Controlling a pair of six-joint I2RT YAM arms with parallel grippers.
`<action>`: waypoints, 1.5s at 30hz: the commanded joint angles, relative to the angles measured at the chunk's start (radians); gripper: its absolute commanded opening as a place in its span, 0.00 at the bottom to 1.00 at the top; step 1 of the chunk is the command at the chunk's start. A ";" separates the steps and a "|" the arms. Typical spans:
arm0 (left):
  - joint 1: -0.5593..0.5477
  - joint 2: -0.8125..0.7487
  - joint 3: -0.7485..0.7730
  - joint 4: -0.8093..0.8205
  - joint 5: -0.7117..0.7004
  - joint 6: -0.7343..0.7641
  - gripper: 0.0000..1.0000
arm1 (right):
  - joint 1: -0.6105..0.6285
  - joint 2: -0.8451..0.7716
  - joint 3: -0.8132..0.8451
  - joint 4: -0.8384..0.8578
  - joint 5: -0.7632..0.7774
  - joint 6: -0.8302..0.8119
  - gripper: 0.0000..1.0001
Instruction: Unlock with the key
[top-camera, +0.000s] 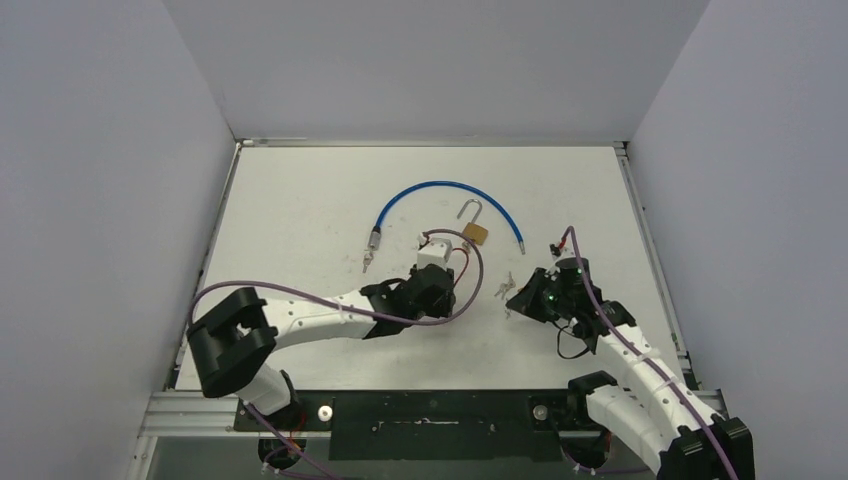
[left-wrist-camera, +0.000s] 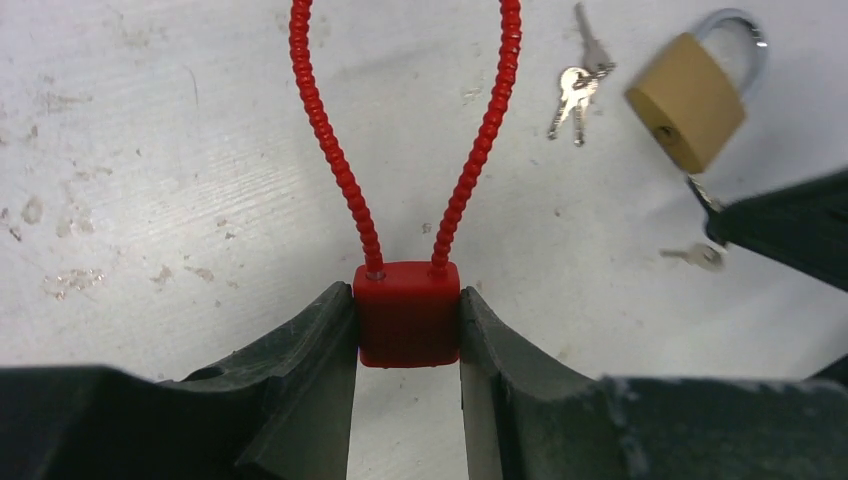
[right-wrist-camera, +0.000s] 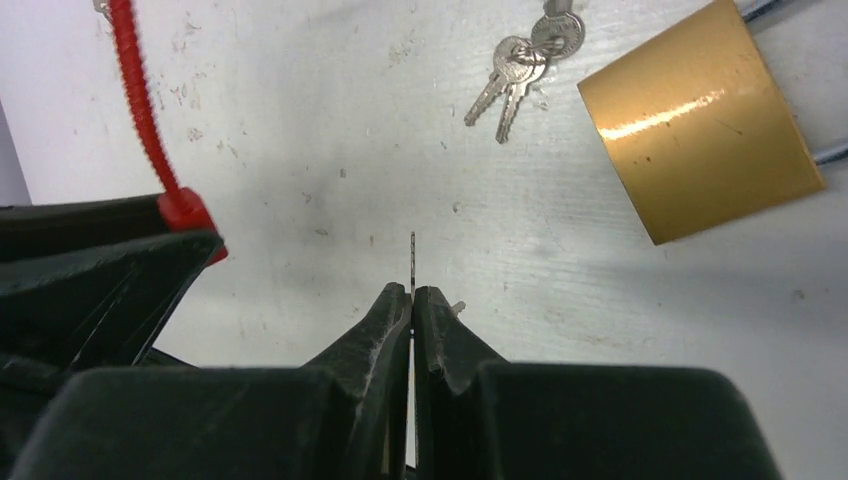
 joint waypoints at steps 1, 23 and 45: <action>0.000 -0.168 -0.183 0.532 0.105 0.289 0.00 | -0.004 0.073 0.038 0.150 -0.027 0.005 0.00; -0.006 0.027 -0.597 1.323 0.459 0.775 0.29 | 0.191 0.406 0.149 0.436 -0.066 -0.119 0.00; -0.017 0.044 -0.573 1.227 0.328 0.805 0.68 | 0.360 0.311 0.179 0.286 0.060 -0.037 0.00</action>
